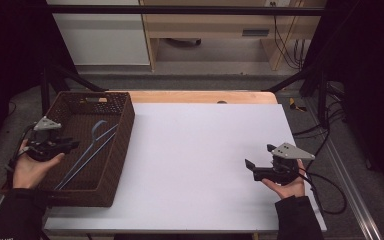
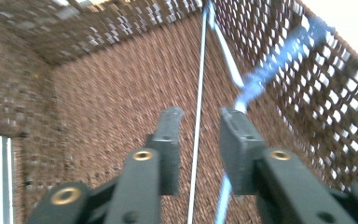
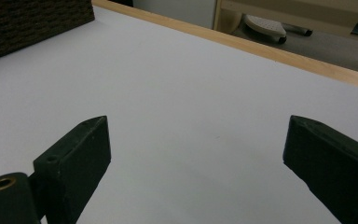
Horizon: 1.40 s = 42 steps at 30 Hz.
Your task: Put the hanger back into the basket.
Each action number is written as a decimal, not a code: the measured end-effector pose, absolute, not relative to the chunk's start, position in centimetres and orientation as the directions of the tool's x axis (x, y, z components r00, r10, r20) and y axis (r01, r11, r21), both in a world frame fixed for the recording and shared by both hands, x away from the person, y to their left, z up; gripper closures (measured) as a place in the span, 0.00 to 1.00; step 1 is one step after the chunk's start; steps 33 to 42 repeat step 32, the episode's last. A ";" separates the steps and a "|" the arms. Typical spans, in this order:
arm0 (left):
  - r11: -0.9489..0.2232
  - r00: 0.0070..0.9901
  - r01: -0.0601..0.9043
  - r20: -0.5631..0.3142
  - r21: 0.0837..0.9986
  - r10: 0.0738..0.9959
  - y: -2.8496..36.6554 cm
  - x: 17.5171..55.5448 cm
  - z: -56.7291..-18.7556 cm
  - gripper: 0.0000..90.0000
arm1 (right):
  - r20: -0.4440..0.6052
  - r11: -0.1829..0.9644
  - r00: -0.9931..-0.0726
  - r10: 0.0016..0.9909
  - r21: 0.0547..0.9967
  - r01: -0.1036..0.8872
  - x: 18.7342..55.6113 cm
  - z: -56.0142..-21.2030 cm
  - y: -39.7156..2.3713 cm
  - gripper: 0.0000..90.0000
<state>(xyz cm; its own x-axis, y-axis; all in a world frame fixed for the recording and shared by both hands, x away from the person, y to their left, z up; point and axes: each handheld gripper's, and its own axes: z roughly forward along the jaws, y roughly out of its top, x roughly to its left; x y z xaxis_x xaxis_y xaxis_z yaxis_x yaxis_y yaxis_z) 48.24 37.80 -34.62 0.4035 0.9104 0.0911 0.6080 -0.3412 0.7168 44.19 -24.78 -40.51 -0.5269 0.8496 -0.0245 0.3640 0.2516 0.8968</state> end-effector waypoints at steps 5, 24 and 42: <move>-0.240 0.408 0.513 0.012 0.824 0.913 37.3 46.1 -33.1 0.55 | -0.024 0.249 -0.526 0.850 0.899 0.360 44.1 -40.4 -24.9 0.09; -0.128 0.524 0.301 -0.052 0.945 0.850 30.5 40.3 -34.2 0.06 | -0.001 0.208 -0.524 0.851 0.919 0.336 43.7 -39.9 -25.5 0.07; -0.122 0.539 0.321 -0.076 0.939 0.839 30.3 40.1 -36.3 0.06 | 0.020 0.177 -0.525 0.851 0.930 0.323 43.4 -39.8 -26.1 0.06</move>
